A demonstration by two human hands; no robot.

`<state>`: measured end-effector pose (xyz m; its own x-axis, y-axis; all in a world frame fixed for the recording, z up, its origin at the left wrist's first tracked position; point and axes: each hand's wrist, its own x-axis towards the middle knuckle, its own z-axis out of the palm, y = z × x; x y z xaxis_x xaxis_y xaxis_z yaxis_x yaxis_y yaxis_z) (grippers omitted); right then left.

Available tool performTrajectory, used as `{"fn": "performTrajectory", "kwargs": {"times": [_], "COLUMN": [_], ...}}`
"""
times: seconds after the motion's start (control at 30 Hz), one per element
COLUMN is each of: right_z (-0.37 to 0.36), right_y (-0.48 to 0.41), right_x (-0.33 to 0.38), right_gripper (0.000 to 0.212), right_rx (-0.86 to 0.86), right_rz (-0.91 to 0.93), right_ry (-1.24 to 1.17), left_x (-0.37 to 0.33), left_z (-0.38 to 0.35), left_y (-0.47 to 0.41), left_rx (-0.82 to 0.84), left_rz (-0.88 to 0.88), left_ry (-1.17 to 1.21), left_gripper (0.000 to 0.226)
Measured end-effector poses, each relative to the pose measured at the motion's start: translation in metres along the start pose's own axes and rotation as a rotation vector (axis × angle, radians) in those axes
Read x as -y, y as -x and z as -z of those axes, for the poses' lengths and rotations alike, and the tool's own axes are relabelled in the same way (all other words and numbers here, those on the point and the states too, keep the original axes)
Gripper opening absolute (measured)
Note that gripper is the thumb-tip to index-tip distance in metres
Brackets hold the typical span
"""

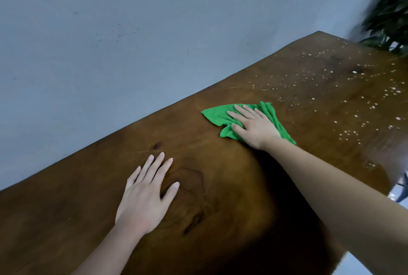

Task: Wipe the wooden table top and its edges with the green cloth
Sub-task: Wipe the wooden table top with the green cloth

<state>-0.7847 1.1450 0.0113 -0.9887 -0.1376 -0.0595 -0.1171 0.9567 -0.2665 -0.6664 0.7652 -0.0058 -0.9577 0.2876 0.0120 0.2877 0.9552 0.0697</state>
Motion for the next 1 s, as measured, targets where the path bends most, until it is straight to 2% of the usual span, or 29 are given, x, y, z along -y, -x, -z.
{"fn": "performTrajectory", "kwargs": {"times": [0.17, 0.27, 0.33, 0.43, 0.7, 0.83, 1.0], "right_z": [0.006, 0.0, -0.006, -0.014, -0.044, -0.045, -0.035], "right_y": [0.05, 0.078, 0.092, 0.114, 0.211, 0.253, 0.269], "right_x": [-0.061, -0.056, -0.037, -0.001, 0.079, 0.084, 0.054], "right_gripper": [0.067, 0.071, 0.072, 0.074, 0.07, 0.065, 0.061], "right_rx": [-0.093, -0.128, -0.139, -0.118, -0.062, -0.038, -0.053], "right_rz": [-0.342, -0.514, -0.566, -0.527, -0.209, -0.098, -0.106], "right_ry": [0.023, 0.029, 0.024, 0.024, 0.014, -0.007, -0.039], "left_x": [-0.001, -0.001, -0.002, -0.002, -0.005, -0.028, -0.074], "left_z": [0.002, 0.002, 0.003, 0.004, 0.01, 0.008, 0.004], "left_y": [0.001, 0.001, 0.001, 0.001, 0.0, 0.003, -0.006], "left_rx": [0.003, 0.004, 0.009, 0.017, 0.063, 0.079, 0.091], "left_rz": [-0.007, -0.012, -0.016, -0.019, -0.044, -0.148, -0.215], "left_ry": [0.014, 0.02, 0.015, 0.006, 0.01, 0.018, 0.032], "left_gripper": [0.089, 0.09, 0.091, 0.097, 0.104, 0.096, 0.088]}}
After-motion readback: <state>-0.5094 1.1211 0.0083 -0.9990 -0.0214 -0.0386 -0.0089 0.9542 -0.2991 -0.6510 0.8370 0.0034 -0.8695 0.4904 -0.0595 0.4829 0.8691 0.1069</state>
